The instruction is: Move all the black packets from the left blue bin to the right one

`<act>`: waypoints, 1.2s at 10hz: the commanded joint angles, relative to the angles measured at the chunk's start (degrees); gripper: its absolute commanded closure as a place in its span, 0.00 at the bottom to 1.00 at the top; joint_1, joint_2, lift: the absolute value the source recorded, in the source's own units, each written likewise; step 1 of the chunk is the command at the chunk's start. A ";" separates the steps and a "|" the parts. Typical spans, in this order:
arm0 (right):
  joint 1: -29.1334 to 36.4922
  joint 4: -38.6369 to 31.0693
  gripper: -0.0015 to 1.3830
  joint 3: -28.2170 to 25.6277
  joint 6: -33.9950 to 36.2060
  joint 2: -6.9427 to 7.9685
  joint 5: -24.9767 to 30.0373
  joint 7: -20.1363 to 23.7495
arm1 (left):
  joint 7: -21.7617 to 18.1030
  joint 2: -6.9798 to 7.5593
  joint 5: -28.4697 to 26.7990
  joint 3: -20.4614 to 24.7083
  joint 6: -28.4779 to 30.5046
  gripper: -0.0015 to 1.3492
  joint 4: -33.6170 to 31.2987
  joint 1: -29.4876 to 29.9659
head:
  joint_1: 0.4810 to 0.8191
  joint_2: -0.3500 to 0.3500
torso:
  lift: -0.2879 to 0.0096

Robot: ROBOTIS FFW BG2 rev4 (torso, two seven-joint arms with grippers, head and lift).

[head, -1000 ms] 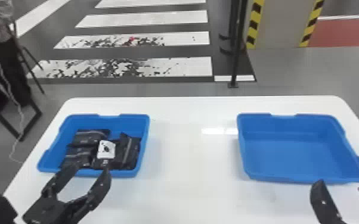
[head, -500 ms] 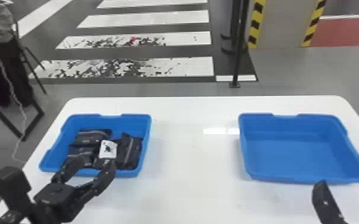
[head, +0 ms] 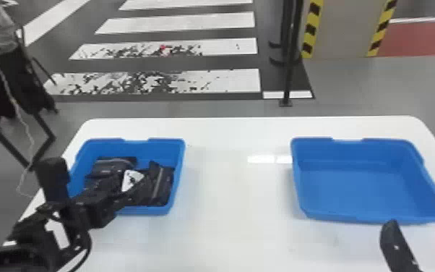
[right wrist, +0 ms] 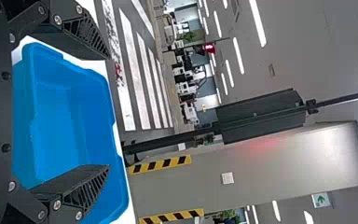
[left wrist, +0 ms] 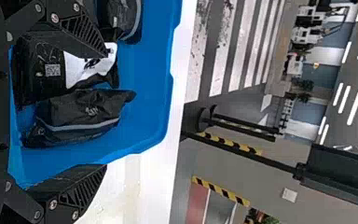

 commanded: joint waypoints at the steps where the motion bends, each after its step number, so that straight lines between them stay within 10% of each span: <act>1: -0.24 0.12 0.15 0.08 -0.03 0.00 0.00 0.00 | -0.01 1.92 -0.12 -2.38 6.41 0.16 3.83 -5.40 | 0.63 0.67 | 0.50; 6: -1.08 1.11 0.15 0.19 -0.03 0.00 -0.35 0.70 | 0.08 5.35 -3.55 -8.89 22.30 0.18 10.72 -16.79 | 0.63 0.60 | 0.50; 12: -1.36 1.95 0.15 0.31 -0.03 0.09 -1.38 1.14 | 1.84 5.43 -7.54 -10.03 30.88 0.31 14.10 -21.43 | 0.63 0.61 | 0.50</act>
